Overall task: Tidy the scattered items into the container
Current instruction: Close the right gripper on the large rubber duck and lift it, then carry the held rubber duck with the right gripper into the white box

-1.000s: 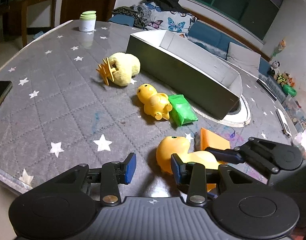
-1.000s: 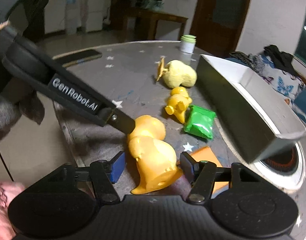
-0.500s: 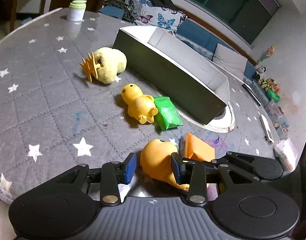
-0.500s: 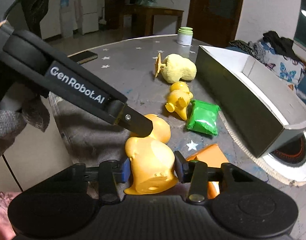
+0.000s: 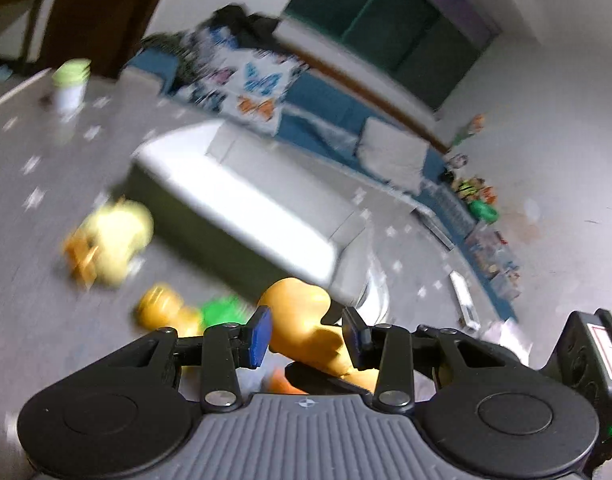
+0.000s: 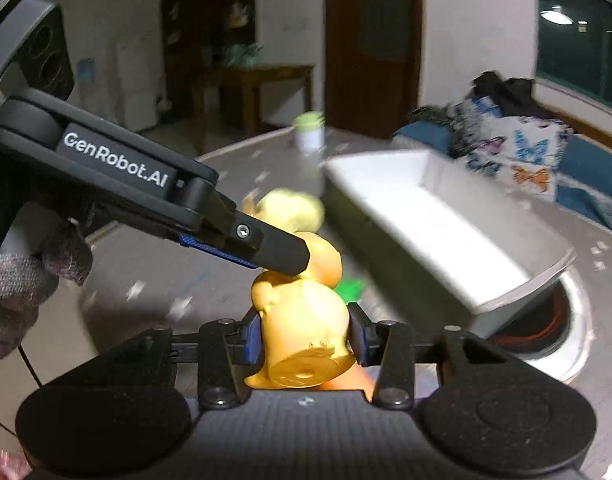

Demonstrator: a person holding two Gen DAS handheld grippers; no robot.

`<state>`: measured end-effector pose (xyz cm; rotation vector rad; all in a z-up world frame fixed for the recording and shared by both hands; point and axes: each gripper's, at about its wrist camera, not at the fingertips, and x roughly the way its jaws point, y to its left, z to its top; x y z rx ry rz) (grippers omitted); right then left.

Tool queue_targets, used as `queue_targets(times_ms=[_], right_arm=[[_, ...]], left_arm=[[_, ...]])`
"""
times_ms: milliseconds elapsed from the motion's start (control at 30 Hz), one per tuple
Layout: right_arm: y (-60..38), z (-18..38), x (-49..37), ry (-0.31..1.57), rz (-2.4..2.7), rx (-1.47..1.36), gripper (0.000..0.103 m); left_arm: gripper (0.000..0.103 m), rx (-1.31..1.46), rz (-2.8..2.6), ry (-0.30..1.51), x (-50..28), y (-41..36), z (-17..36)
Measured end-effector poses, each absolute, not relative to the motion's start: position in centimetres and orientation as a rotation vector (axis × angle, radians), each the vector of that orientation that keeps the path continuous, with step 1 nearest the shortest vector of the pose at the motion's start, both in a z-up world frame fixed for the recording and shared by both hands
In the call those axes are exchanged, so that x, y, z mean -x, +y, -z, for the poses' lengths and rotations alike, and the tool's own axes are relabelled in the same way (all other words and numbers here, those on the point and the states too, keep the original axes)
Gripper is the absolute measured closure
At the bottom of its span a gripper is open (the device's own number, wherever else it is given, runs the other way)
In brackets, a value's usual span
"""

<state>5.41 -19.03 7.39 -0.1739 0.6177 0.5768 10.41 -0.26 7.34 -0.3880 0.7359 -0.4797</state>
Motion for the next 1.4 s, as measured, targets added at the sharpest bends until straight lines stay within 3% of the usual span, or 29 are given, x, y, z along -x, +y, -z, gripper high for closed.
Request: queue_targets(times_ms=[367,767,1400], right_arm=[[-22.9,-9.0,-14.8,0.601,-0.379,0.084,0.061],[-22.0,-5.1,-21.9,0.753,-0.345,0.145,0.061],[-21.6,-2.5,-24.2,0.884,-0.339,0.134,0.061]], left_arm=[[0.064,0.414,0.462,0.725,-18.9,-1.5,-7.2],[0.064,0.392,0.428,0.773,-22.2,-1.4,-5.0],[0.064,0.319,0.427,0.837,-23.9,-2.8,-3.1]])
